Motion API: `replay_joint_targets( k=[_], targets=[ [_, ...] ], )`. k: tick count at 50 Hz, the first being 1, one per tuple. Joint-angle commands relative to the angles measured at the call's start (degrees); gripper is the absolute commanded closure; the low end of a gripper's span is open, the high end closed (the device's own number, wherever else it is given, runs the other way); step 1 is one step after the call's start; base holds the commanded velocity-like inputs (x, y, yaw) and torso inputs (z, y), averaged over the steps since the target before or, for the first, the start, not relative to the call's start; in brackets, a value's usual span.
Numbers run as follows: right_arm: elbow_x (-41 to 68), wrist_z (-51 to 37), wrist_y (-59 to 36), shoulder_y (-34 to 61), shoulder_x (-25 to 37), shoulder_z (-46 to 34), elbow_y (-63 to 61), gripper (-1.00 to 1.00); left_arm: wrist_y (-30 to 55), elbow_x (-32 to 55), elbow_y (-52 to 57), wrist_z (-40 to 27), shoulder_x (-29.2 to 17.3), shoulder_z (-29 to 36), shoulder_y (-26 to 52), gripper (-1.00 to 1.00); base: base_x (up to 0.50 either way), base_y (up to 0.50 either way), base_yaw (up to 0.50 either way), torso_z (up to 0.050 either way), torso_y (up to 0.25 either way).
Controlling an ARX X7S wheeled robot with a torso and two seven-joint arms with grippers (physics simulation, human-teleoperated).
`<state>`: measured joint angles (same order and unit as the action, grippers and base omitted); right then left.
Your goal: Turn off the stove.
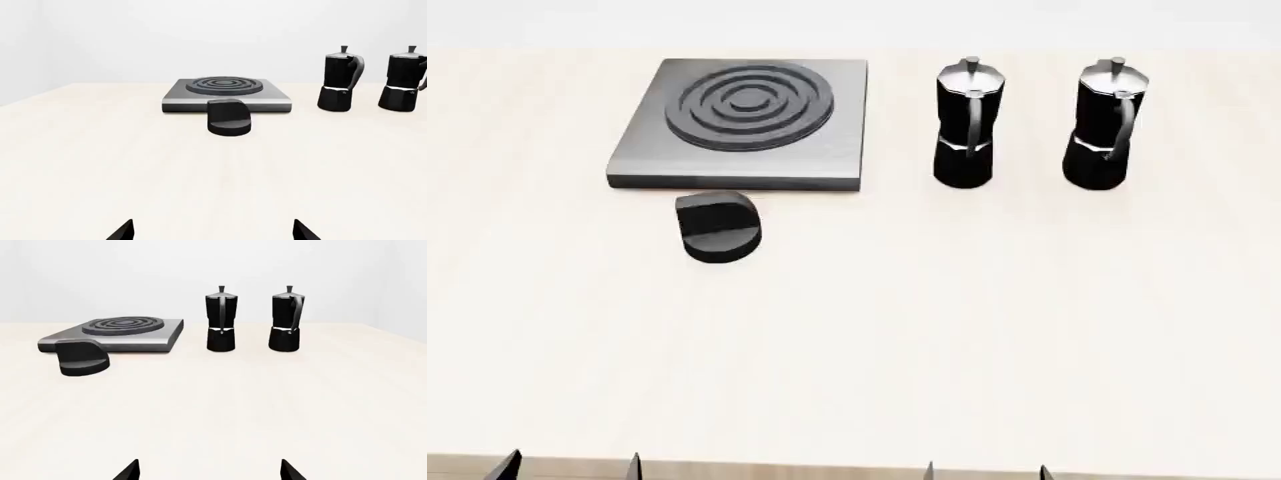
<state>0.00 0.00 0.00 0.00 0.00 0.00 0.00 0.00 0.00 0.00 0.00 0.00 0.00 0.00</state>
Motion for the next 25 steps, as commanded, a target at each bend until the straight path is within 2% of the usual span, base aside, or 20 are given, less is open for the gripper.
replay_joint_targets(
  k=[1,17,25],
  targets=[
    [1.0,-0.4,-0.4,0.0,1.1,-1.3,-0.5,-1.0,0.5,1.2,-0.2,-1.1,-0.9,0.8,0.4,-1.0,0.0,0.0,0.0,0.0,0.0],
    [2.7,-3.0,-0.4,0.4,3.2,-4.2,-0.3,-1.0,0.2,1.6,0.3,-4.7,-3.3,3.9,0.3,-1.0,0.0,0.0,0.0,0.0,0.0],
    [2.2,-4.2,-1.7,0.1,4.1,-5.5,-2.9,-1.0,0.1,4.8,0.8,-4.2,-4.0,3.9,0.0,-1.0,0.0,0.0,0.0,0.0,0.0]
  ],
)
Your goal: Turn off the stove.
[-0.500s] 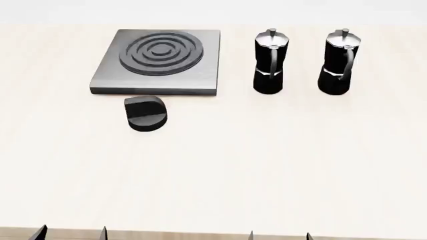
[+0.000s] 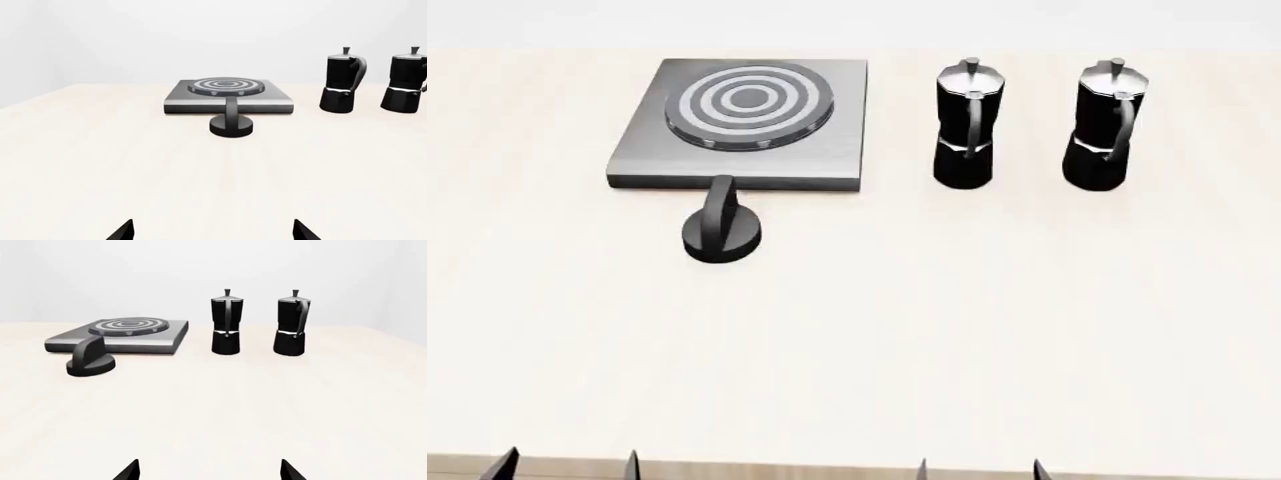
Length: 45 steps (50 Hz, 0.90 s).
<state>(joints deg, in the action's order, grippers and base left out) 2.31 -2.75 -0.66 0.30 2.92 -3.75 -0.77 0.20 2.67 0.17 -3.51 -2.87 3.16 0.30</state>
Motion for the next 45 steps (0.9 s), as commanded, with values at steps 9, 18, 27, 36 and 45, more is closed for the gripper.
replay_joint_targets(
  k=[9,18,27,36,45],
  targets=[
    [-0.7,-3.2,-5.3,-1.7,2.2,-2.5,-10.9,-1.0,-3.7,0.9,6.5,-1.4,-3.1,2.0,-2.8,-1.0,0.0,0.0,0.0,0.0,0.0],
    [-2.1,-5.1,-8.9,-2.8,3.3,-3.2,-18.5,-1.0,2.1,1.6,15.0,-2.3,-4.8,1.8,-4.0,-1.0,0.0,0.0,0.0,0.0,0.0],
    [-3.3,-6.2,-12.5,-3.7,4.5,-4.0,-26.8,-1.0,8.1,3.3,25.0,-2.9,-6.2,1.5,-5.4,-1.0,0.0,0.0,0.0,0.0,0.0],
    [-4.4,-7.0,-14.2,-4.2,5.2,-5.1,-31.7,-1.0,10.8,4.8,33.3,-3.3,-7.6,0.8,-6.8,-1.0,0.0,0.0,0.0,0.0,0.0],
    [-5.3,-7.5,-15.6,-5.0,6.4,-5.4,-38.1,-1.0,15.6,8.6,41.9,-4.3,-8.3,-0.8,-7.4,-1.0,0.0,0.0,0.0,0.0,0.0]
  ],
)
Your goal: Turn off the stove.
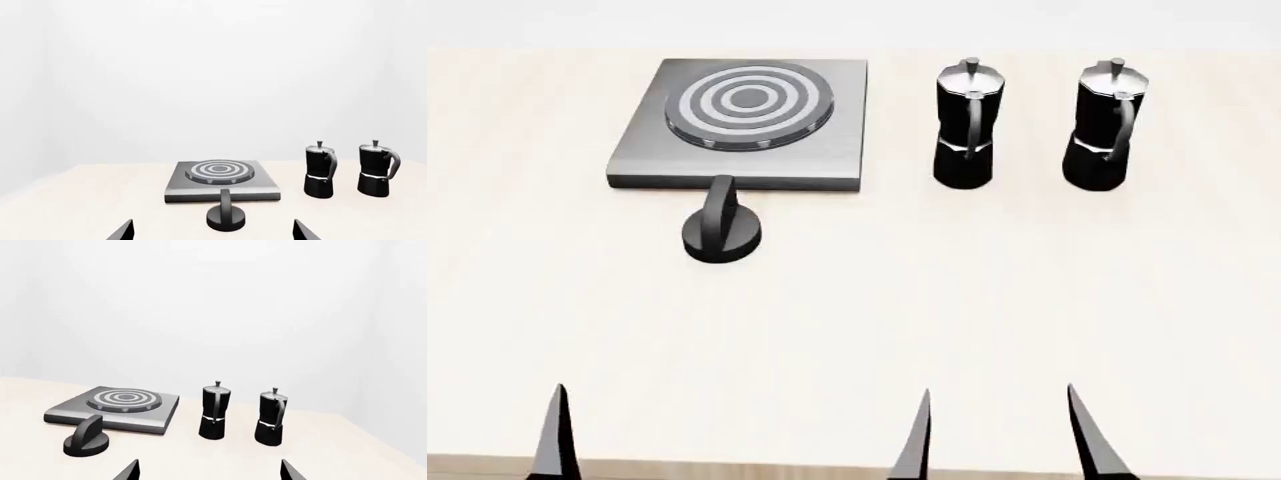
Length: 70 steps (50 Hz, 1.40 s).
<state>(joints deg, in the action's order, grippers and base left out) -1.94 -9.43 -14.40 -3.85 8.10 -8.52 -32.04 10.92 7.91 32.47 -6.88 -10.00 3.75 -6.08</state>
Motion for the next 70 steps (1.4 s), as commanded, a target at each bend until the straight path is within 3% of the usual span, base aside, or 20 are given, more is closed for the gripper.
replay_joint_targets(
  k=[1,44,70],
  targets=[
    [-1.0,-0.9,-1.8,-0.9,1.3,-0.7,-7.1,-1.0,4.9,3.4,9.9,-1.0,-1.2,-1.5,-1.0,-1.0,0.0,0.0,0.0,0.0,0.0],
    [0.0,-4.3,1.1,-2.8,2.9,-0.1,-12.2,-1.0,8.1,9.1,18.2,-5.6,-4.7,-2.4,-1.1,-1.0,0.0,0.0,0.0,0.0,0.0],
    [0.8,-5.3,1.3,-2.8,3.8,-0.6,-12.3,-1.0,7.0,9.7,17.5,-7.2,-6.0,-1.3,-1.2,-1.0,0.2,0.0,0.0,0.0,0.0]
  ],
)
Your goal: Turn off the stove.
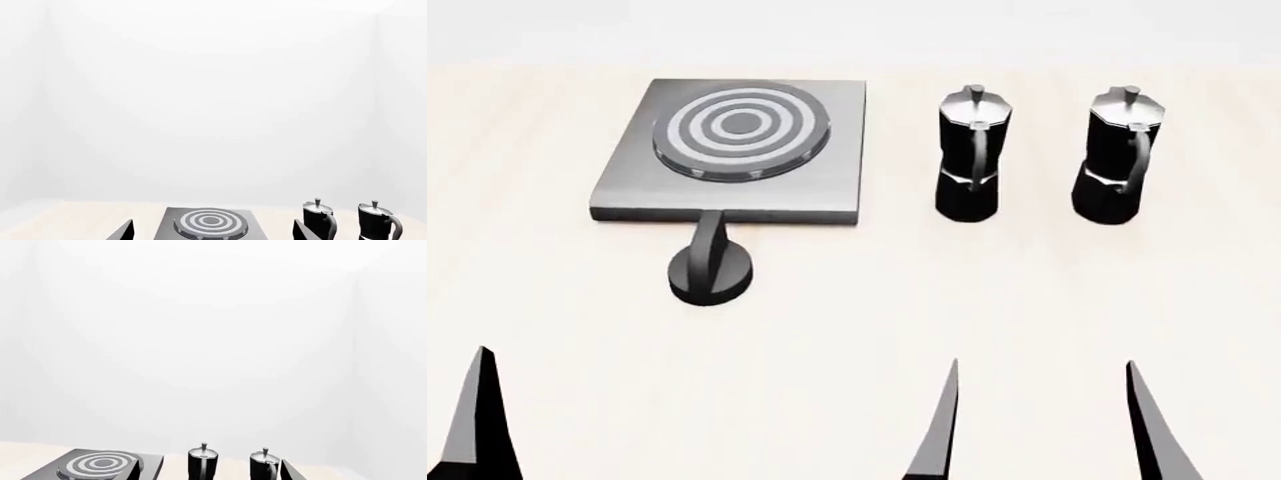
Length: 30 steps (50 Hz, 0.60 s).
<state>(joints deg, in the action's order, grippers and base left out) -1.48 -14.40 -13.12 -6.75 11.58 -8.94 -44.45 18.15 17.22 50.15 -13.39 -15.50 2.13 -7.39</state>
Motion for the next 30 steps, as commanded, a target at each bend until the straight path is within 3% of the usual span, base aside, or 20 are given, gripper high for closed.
replay_joint_targets(
  k=[1,9,30],
  targets=[
    [0.3,-0.4,0.0,0.1,0.4,-0.3,0.1,-1.0,-0.2,0.6,-0.2,-0.7,-0.5,0.3,0.2,-1.0,0.23,0.0,0.0,0.0,0.0],
    [1.4,-0.5,0.5,0.1,0.6,-0.2,0.6,-1.0,-0.2,0.9,-0.6,-1.1,-0.9,0.7,0.2,-1.0,0.26,0.0,0.0,0.0,0.0],
    [1.8,-1.2,0.7,0.1,1.4,-0.7,0.5,-1.0,-0.5,1.7,-0.7,-2.1,-1.8,1.1,0.2,-1.0,0.42,0.0,0.0,0.0,0.0]
  ],
)
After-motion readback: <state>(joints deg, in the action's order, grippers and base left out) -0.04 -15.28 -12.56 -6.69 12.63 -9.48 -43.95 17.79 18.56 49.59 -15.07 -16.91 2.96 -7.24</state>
